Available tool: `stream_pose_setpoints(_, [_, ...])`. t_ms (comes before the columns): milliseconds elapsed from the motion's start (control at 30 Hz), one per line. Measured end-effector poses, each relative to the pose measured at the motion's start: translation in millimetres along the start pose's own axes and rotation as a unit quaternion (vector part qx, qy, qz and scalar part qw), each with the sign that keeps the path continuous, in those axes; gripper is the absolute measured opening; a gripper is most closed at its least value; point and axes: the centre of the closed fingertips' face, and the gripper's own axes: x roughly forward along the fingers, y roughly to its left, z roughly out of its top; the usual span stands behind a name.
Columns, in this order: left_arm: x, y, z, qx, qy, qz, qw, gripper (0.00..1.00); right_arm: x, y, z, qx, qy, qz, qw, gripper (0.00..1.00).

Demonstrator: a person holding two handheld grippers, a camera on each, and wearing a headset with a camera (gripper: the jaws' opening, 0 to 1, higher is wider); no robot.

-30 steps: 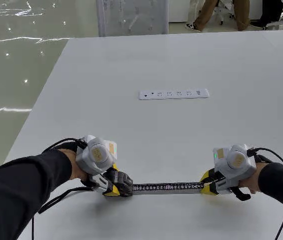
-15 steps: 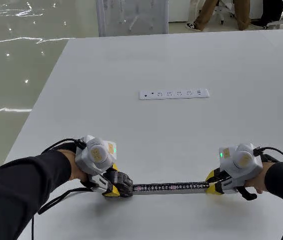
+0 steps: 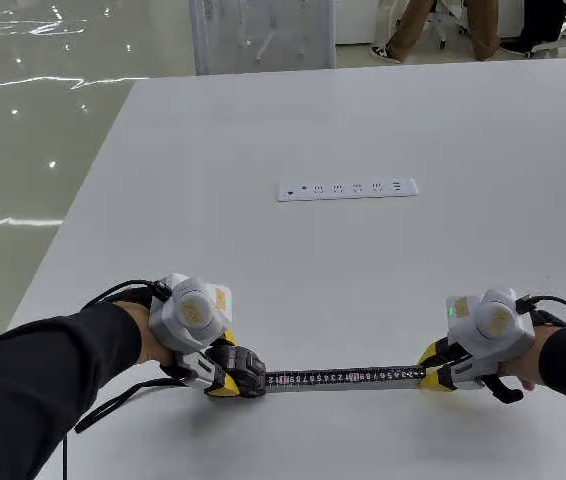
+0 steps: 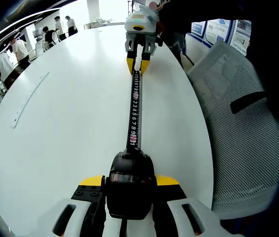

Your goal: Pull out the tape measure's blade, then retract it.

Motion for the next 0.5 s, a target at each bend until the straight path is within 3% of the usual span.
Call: stream_pose_setpoints(500, [0.1,0.0,0.8,-0.001,-0.002,0.003,1.0,0.33,-2.9,-1.0,-5.6,0.012,0.002,0.001,0.9999,0.11])
